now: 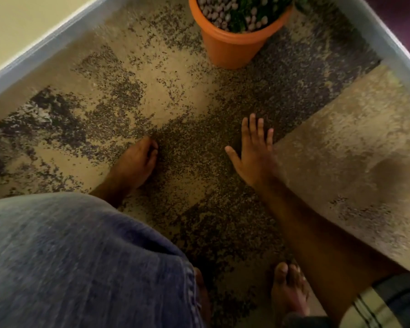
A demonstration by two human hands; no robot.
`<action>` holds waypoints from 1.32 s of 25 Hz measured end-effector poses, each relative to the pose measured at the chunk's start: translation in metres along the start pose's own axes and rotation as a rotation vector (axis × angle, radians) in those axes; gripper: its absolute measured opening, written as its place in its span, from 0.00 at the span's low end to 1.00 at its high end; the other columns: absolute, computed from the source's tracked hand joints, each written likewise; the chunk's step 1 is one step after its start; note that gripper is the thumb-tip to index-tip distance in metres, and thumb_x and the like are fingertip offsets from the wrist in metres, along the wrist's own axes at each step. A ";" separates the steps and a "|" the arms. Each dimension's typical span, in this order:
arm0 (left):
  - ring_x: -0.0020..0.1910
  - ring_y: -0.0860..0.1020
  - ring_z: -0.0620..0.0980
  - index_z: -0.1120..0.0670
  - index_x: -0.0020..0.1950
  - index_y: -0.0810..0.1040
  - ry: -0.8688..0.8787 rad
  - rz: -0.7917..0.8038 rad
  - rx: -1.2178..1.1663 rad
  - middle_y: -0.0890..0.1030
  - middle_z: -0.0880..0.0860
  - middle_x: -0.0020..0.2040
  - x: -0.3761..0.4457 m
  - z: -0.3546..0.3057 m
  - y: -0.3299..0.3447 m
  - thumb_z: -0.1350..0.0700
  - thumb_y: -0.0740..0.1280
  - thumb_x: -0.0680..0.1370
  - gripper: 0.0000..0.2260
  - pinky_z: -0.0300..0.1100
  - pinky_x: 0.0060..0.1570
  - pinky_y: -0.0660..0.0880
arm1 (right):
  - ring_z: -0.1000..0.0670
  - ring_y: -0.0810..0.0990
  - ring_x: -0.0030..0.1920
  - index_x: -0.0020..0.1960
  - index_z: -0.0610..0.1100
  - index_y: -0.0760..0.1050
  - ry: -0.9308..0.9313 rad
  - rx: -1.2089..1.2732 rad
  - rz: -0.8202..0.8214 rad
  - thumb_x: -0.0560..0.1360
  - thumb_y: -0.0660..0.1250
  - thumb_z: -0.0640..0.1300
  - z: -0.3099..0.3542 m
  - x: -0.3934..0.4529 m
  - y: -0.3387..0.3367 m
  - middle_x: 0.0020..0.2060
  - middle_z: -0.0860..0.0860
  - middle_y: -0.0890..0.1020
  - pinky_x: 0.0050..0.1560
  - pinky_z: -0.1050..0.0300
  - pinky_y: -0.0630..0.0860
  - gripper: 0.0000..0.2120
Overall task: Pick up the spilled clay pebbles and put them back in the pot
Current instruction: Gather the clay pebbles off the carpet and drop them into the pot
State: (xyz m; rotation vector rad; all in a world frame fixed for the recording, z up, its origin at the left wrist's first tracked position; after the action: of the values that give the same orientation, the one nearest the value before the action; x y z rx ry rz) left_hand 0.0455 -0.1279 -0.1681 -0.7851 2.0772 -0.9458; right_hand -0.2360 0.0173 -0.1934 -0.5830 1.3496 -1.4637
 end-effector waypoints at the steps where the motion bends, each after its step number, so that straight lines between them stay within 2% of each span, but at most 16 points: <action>1: 0.42 0.73 0.48 0.49 0.55 0.71 0.009 -0.003 -0.004 0.75 0.48 0.46 0.000 0.001 0.001 0.55 0.61 0.83 0.02 0.42 0.39 0.66 | 0.42 0.44 0.80 0.81 0.41 0.44 -0.029 -0.030 0.007 0.79 0.51 0.66 0.007 -0.008 0.006 0.81 0.43 0.47 0.78 0.37 0.43 0.40; 4: 0.44 0.73 0.50 0.51 0.55 0.71 0.037 -0.016 0.004 0.75 0.50 0.47 0.001 0.001 0.004 0.56 0.61 0.83 0.02 0.44 0.43 0.67 | 0.41 0.43 0.80 0.80 0.41 0.44 -0.139 -0.058 0.063 0.79 0.50 0.67 0.032 -0.020 0.017 0.80 0.42 0.46 0.78 0.36 0.43 0.41; 7: 0.46 0.74 0.51 0.52 0.55 0.71 0.035 0.016 -0.018 0.75 0.51 0.48 0.004 -0.001 0.005 0.56 0.60 0.83 0.02 0.45 0.45 0.67 | 0.41 0.43 0.80 0.81 0.42 0.44 -0.383 -0.048 0.152 0.79 0.52 0.65 0.075 -0.034 0.030 0.80 0.43 0.45 0.77 0.34 0.47 0.41; 9: 0.47 0.74 0.51 0.50 0.55 0.70 0.018 0.053 -0.021 0.75 0.50 0.49 0.005 0.003 0.005 0.56 0.59 0.84 0.02 0.45 0.46 0.68 | 0.41 0.45 0.80 0.81 0.43 0.48 -0.515 -0.072 0.186 0.79 0.56 0.63 0.105 -0.052 0.041 0.81 0.43 0.48 0.78 0.35 0.46 0.39; 12: 0.43 0.75 0.49 0.44 0.53 0.70 -0.019 0.077 -0.089 0.77 0.48 0.47 0.009 0.005 0.002 0.55 0.60 0.84 0.05 0.43 0.40 0.69 | 0.41 0.44 0.80 0.80 0.45 0.50 -0.571 -0.095 0.204 0.80 0.58 0.59 0.121 -0.069 0.055 0.81 0.44 0.47 0.78 0.38 0.42 0.36; 15: 0.39 0.77 0.38 0.38 0.50 0.71 -0.016 0.046 -0.169 0.77 0.41 0.42 0.017 -0.008 -0.011 0.52 0.61 0.84 0.07 0.40 0.34 0.70 | 0.43 0.45 0.80 0.80 0.46 0.53 -0.585 -0.040 0.202 0.81 0.58 0.55 0.114 -0.063 0.049 0.81 0.45 0.48 0.79 0.40 0.45 0.32; 17: 0.37 0.78 0.38 0.37 0.53 0.72 0.063 0.034 -0.209 0.79 0.41 0.42 0.031 -0.034 -0.030 0.43 0.60 0.82 0.02 0.41 0.32 0.72 | 0.44 0.45 0.81 0.80 0.46 0.53 -0.531 0.007 0.175 0.81 0.58 0.54 0.104 -0.049 0.039 0.81 0.47 0.48 0.79 0.42 0.46 0.31; 19: 0.40 0.80 0.44 0.39 0.56 0.73 0.184 0.014 -0.239 0.80 0.42 0.46 0.055 -0.070 -0.060 0.38 0.57 0.81 0.09 0.49 0.36 0.78 | 0.44 0.44 0.81 0.81 0.45 0.49 -0.430 0.005 0.149 0.81 0.57 0.56 0.091 -0.026 0.027 0.81 0.47 0.46 0.79 0.40 0.46 0.34; 20: 0.43 0.80 0.47 0.39 0.56 0.73 0.248 0.010 -0.250 0.80 0.42 0.47 0.070 -0.090 -0.075 0.40 0.58 0.81 0.08 0.50 0.40 0.79 | 0.43 0.43 0.80 0.81 0.45 0.46 -0.374 -0.017 0.136 0.81 0.57 0.58 0.084 -0.013 0.018 0.81 0.46 0.45 0.78 0.38 0.46 0.36; 22: 0.46 0.80 0.42 0.38 0.55 0.73 0.393 -0.009 -0.216 0.80 0.40 0.48 0.100 -0.128 -0.105 0.48 0.60 0.81 0.06 0.42 0.48 0.77 | 0.42 0.42 0.80 0.81 0.43 0.42 -0.244 -0.042 0.109 0.79 0.56 0.64 0.067 0.012 -0.001 0.80 0.44 0.43 0.78 0.36 0.44 0.42; 23: 0.47 0.80 0.40 0.38 0.54 0.74 0.450 -0.028 -0.193 0.80 0.40 0.48 0.113 -0.146 -0.119 0.51 0.61 0.81 0.07 0.37 0.48 0.76 | 0.41 0.42 0.80 0.81 0.42 0.40 -0.169 -0.047 0.088 0.78 0.56 0.67 0.056 0.021 -0.009 0.80 0.42 0.43 0.78 0.37 0.42 0.45; 25: 0.45 0.79 0.41 0.42 0.55 0.75 0.501 -0.092 -0.126 0.80 0.43 0.47 0.138 -0.177 -0.141 0.53 0.62 0.81 0.07 0.34 0.45 0.74 | 0.40 0.41 0.80 0.80 0.40 0.39 -0.026 -0.038 0.067 0.75 0.55 0.71 0.032 0.031 -0.022 0.80 0.41 0.42 0.78 0.38 0.41 0.50; 28: 0.43 0.78 0.48 0.50 0.56 0.77 0.462 -0.211 -0.027 0.81 0.50 0.47 0.165 -0.208 -0.162 0.54 0.63 0.82 0.06 0.37 0.41 0.71 | 0.38 0.38 0.79 0.79 0.38 0.36 0.065 -0.020 0.195 0.71 0.56 0.76 0.008 0.037 -0.024 0.79 0.39 0.38 0.78 0.40 0.39 0.57; 30: 0.45 0.78 0.54 0.55 0.57 0.77 0.392 -0.220 0.009 0.81 0.55 0.48 0.177 -0.219 -0.164 0.55 0.62 0.82 0.07 0.44 0.44 0.72 | 0.37 0.37 0.79 0.79 0.38 0.35 0.044 -0.005 0.233 0.69 0.59 0.76 0.007 0.040 -0.022 0.79 0.38 0.37 0.77 0.40 0.38 0.60; 33: 0.45 0.78 0.56 0.56 0.58 0.76 0.322 -0.202 0.000 0.82 0.58 0.49 0.188 -0.223 -0.159 0.57 0.64 0.82 0.07 0.43 0.41 0.69 | 0.37 0.37 0.79 0.79 0.37 0.35 0.033 0.018 0.228 0.68 0.61 0.76 0.008 0.042 -0.020 0.78 0.38 0.36 0.77 0.40 0.38 0.61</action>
State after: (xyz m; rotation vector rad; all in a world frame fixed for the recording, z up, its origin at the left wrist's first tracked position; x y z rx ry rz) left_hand -0.2013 -0.2726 0.0011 -0.9036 2.3013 -1.2526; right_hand -0.2511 -0.0261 -0.1844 -0.3805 1.3796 -1.3029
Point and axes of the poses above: each hand's wrist, its own x-axis towards the middle knuckle, its own y-axis out of the palm, z = x × y, the point moved 4 cm from there along x, towards the middle knuckle
